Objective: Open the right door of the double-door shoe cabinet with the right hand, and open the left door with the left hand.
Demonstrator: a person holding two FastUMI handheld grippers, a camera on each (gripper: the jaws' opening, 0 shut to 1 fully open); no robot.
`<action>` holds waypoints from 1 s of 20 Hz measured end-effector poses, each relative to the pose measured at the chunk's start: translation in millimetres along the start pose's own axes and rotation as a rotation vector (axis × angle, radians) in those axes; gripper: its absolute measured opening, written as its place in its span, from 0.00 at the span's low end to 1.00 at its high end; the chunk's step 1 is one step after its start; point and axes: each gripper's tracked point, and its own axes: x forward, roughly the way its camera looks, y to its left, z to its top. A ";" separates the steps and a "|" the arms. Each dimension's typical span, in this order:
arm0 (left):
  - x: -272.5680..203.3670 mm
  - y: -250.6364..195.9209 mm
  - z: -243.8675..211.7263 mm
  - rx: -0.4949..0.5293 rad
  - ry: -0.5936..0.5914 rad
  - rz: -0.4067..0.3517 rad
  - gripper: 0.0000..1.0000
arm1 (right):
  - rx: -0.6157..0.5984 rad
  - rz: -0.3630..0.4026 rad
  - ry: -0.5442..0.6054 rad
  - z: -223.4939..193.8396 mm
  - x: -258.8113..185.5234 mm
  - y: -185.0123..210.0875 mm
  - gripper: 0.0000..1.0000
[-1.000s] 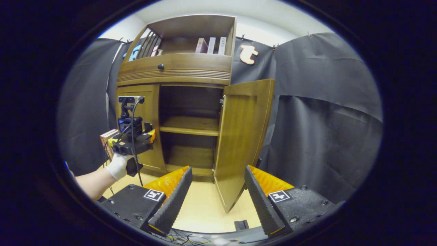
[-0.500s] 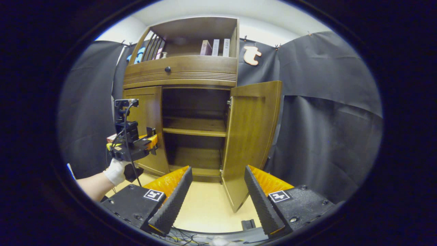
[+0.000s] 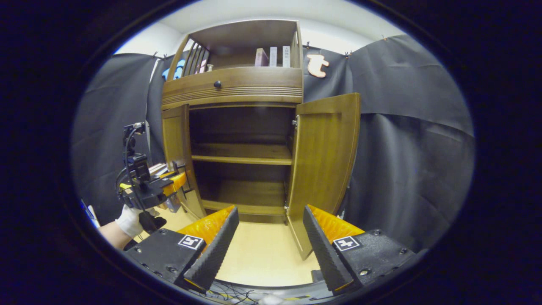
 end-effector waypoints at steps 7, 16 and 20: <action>-40.2 24.7 -1.0 0.008 0.001 0.026 0.25 | 0.000 0.063 0.000 -2.8 2.5 23.5 0.97; -68.9 58.0 -1.7 0.024 0.017 0.080 0.15 | -0.007 0.119 0.006 -9.5 1.4 52.4 0.97; -84.9 70.0 0.2 0.034 0.013 0.097 0.08 | -0.011 0.138 0.012 -13.3 1.7 62.0 0.96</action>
